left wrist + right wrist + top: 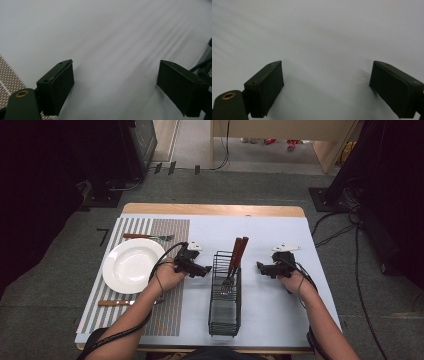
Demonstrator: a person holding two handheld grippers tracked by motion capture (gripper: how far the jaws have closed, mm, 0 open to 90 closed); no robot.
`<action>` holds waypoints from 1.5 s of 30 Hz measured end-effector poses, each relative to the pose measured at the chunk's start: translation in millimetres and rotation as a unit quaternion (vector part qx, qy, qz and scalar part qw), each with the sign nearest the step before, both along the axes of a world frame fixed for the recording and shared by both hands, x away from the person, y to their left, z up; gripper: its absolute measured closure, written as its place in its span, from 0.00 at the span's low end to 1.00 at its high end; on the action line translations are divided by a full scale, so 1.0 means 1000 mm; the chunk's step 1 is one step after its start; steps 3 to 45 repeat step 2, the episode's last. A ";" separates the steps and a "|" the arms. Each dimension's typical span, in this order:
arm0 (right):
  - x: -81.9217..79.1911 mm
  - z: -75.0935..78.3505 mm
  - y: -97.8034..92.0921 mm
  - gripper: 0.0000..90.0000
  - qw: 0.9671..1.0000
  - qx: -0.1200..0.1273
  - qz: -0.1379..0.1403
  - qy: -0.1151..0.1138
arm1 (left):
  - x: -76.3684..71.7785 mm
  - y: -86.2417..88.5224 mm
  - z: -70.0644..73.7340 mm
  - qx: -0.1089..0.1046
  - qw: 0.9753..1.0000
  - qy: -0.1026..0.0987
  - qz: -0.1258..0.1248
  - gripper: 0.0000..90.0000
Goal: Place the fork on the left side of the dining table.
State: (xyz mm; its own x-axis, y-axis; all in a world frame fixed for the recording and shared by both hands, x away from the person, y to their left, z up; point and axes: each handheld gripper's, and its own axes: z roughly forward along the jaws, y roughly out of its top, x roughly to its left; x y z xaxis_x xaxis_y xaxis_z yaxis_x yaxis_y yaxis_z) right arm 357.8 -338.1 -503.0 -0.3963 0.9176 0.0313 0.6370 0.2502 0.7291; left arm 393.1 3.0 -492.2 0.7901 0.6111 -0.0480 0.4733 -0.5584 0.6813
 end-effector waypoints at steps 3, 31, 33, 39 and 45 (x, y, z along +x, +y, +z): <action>0.000 0.000 0.000 0.13 1.000 0.000 0.000 0.000 | 0.000 0.000 0.000 -0.001 1.000 0.002 0.001 0.16; 0.000 0.000 0.000 0.13 1.000 0.000 0.000 0.000 | 0.000 0.000 0.000 -0.001 1.000 0.002 0.001 0.16; 0.000 0.000 0.000 0.13 1.000 0.000 0.000 0.000 | 0.000 0.000 0.000 -0.001 1.000 0.002 0.001 0.16; 0.000 0.000 0.000 0.13 1.000 0.000 0.000 0.000 | 0.000 0.000 0.000 -0.001 1.000 0.002 0.001 0.16; 0.000 0.000 0.000 0.13 1.000 0.000 0.000 0.000 | 0.000 0.000 0.000 -0.001 1.000 0.002 0.001 0.16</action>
